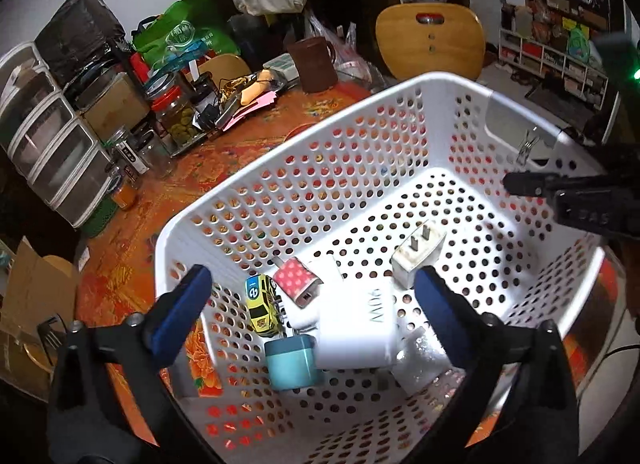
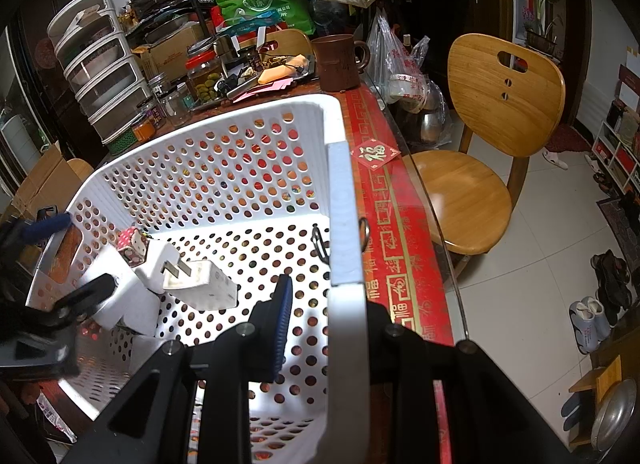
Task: Organize rigid objects
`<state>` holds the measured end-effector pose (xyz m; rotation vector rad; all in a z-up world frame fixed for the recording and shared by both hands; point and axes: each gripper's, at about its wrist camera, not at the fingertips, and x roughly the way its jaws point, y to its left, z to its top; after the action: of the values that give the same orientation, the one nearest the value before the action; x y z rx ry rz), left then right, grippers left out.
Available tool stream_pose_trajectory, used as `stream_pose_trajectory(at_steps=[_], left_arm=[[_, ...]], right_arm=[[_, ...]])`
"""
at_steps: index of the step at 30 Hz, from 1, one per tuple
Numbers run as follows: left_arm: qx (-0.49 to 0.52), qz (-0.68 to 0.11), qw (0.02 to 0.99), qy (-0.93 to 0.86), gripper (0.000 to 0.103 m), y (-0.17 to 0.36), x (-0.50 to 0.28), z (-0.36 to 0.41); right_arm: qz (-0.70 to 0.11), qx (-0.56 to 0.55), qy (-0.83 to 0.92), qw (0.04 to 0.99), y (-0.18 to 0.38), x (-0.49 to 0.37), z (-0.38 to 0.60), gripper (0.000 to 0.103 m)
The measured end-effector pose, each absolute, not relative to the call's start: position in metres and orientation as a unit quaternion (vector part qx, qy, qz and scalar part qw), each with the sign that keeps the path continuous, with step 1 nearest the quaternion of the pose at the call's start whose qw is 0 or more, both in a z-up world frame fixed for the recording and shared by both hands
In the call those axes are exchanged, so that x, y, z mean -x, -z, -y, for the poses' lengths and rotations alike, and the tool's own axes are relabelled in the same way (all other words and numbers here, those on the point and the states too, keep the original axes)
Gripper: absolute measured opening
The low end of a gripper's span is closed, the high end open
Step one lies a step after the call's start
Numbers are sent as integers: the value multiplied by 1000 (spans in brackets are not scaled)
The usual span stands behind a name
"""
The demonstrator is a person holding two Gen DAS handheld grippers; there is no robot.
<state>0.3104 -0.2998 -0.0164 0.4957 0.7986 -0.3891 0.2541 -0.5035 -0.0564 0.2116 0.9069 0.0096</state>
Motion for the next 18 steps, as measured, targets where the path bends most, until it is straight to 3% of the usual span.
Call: stream_pose_trajectory(at_steps=[5, 7, 8, 9, 10, 15, 18], left_arm=[[-168, -369, 894, 193, 101, -4, -305, 263], [-137, -357, 904, 194, 102, -11, -299, 245], [-118, -346, 910, 194, 102, -16, -295, 232], [-107, -338, 915, 190, 102, -20, -291, 224], [-95, -330, 922, 178, 102, -23, -285, 211], [-87, -290, 947, 110, 102, -30, -251, 167], [-58, -275, 953, 114, 102, -34, -216, 140]], right_arm=[[-439, -101, -4, 893, 54, -255, 502, 27], [-446, -100, -8, 890, 54, -257, 501, 36], [-449, -96, -2, 888, 54, -257, 500, 57], [-450, -86, 4, 889, 53, -256, 498, 85], [-446, -77, 8, 891, 53, -254, 497, 93], [-343, -56, 48, 937, 14, -196, 488, 103], [-255, -36, 71, 964, -12, -139, 469, 103]])
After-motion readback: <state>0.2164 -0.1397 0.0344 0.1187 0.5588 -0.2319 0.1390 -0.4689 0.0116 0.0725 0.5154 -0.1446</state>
